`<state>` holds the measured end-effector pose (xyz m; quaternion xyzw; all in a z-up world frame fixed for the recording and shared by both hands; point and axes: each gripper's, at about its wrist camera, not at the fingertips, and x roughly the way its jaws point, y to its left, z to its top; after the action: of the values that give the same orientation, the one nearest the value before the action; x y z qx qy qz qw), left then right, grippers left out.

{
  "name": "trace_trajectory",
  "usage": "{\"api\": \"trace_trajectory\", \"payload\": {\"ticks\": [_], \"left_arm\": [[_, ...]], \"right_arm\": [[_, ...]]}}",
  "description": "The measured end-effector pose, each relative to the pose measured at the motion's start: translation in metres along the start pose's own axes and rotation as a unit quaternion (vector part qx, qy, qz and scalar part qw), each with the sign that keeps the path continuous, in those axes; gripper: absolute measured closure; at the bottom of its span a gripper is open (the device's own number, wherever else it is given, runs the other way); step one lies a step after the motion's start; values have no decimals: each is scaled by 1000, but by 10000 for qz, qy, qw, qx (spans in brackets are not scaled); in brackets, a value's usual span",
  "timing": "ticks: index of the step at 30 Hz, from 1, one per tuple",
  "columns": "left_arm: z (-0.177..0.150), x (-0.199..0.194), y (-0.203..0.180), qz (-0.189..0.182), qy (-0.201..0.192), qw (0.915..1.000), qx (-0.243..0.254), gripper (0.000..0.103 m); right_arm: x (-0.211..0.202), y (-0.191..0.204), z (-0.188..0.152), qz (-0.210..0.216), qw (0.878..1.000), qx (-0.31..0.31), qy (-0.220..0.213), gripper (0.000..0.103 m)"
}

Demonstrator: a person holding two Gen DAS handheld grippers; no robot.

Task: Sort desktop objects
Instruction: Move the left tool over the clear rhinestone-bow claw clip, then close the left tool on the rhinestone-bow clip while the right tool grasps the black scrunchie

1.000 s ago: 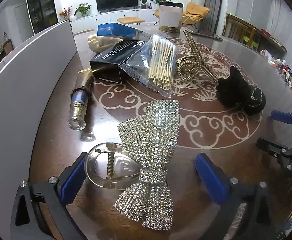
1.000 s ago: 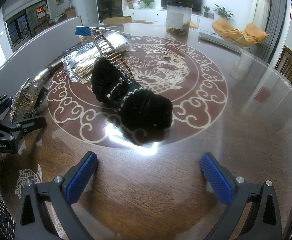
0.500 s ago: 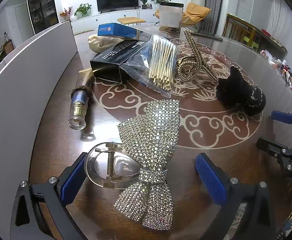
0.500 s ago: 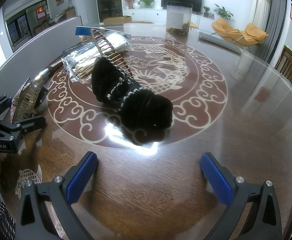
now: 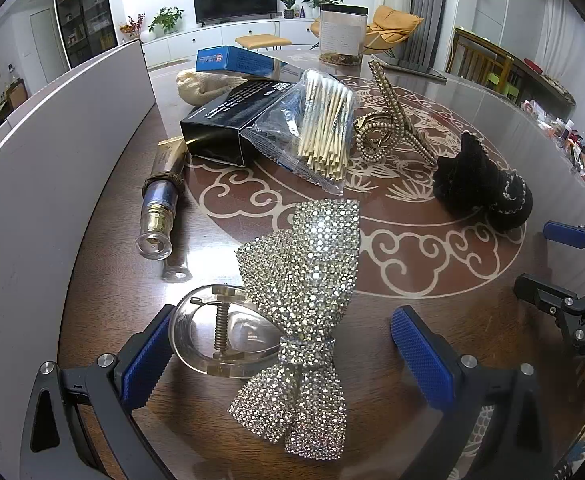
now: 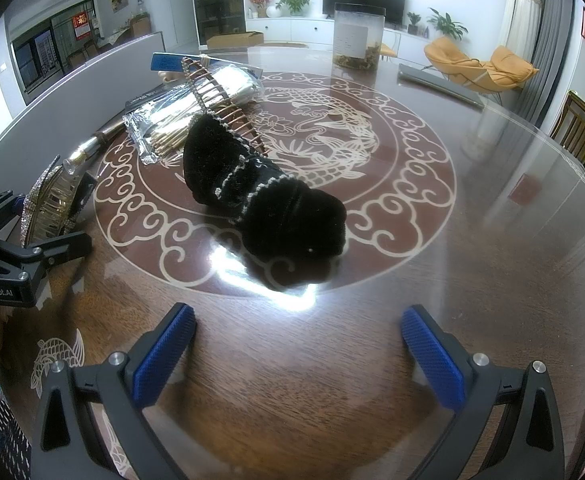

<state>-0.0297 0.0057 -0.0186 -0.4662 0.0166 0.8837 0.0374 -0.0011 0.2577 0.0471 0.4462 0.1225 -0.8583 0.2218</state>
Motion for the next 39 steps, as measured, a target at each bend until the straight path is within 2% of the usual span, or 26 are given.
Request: {"api": "trace_trajectory", "payload": {"ticks": [35,39], "left_arm": [[0,0,0,9,-8,10000,1,0],[0,0,0,7,7,10000,17,0]], "right_arm": [[0,0,0,-10,10000,12,5,0],[3,-1,5,13,9997,-55,236,0]]}}
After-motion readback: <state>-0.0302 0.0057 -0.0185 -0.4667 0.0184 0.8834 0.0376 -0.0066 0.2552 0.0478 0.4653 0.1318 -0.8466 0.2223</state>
